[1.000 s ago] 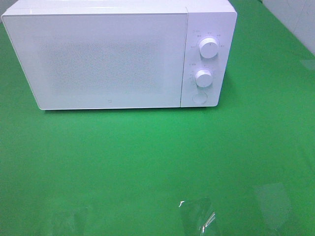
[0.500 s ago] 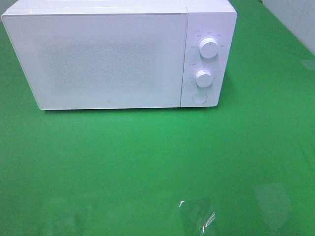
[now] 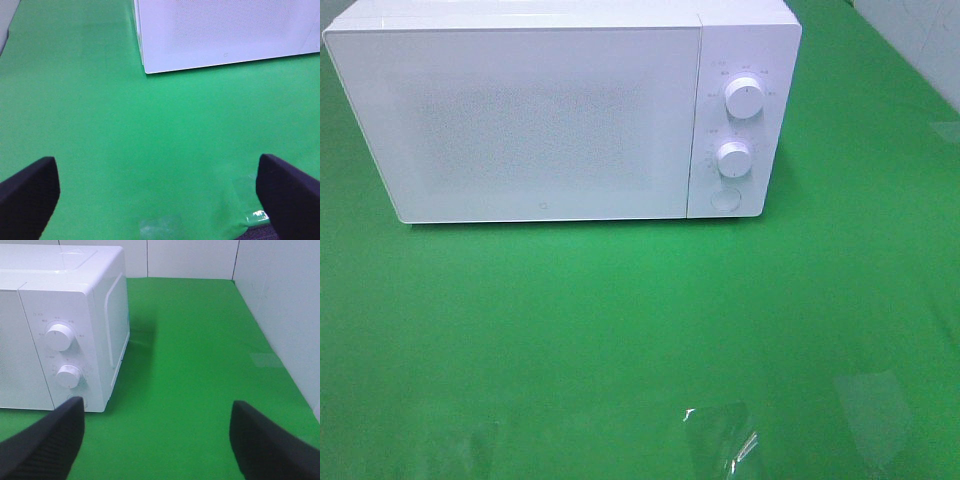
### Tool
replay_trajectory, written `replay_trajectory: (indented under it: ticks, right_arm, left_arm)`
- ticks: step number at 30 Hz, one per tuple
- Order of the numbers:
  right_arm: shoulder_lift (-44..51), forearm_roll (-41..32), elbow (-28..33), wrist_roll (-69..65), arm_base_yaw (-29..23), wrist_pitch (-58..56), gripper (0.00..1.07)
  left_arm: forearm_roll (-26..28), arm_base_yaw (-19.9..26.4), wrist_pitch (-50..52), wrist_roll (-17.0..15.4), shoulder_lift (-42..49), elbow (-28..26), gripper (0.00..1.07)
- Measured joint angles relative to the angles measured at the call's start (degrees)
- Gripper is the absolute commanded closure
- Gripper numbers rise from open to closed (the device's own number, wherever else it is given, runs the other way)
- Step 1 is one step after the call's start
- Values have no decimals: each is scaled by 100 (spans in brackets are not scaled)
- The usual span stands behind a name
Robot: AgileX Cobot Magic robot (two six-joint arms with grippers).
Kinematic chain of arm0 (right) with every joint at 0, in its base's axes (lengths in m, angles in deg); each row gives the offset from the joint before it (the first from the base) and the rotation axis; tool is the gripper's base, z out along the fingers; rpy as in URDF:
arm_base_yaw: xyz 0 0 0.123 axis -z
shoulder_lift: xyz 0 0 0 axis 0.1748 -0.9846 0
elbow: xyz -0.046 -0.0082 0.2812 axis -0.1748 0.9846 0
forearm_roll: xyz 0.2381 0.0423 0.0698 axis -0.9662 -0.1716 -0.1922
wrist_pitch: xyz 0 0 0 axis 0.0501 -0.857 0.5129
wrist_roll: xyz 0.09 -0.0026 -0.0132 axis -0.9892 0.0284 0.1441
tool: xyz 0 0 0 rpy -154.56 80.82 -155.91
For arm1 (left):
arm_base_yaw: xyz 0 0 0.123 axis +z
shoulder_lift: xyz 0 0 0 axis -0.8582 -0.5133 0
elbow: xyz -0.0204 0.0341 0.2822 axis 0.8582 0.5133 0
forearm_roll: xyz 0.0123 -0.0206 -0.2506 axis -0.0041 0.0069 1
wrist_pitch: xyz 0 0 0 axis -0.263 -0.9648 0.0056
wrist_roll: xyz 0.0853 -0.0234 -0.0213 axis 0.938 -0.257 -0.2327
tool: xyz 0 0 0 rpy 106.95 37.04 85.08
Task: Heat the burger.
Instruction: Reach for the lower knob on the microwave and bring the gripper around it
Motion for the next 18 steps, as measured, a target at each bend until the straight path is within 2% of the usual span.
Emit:
replay_trajectory:
  ticks: [2,14,15,18]
  right_arm:
    - [-424,0,155,0,0,607,31]
    - [-1633,-6,607,46,0,2630,31]
    - [-1902,-63,659,103,0,3077,31]
    - [-2189,-218,688,304,0,3409,31]
  left_arm:
    - [0,0,0,0,0,0,7]
    - [0,0,0,0,0,0,7]
    - [0,0,0,0,0,0,7]
    - [0,0,0,0,0,0,7]
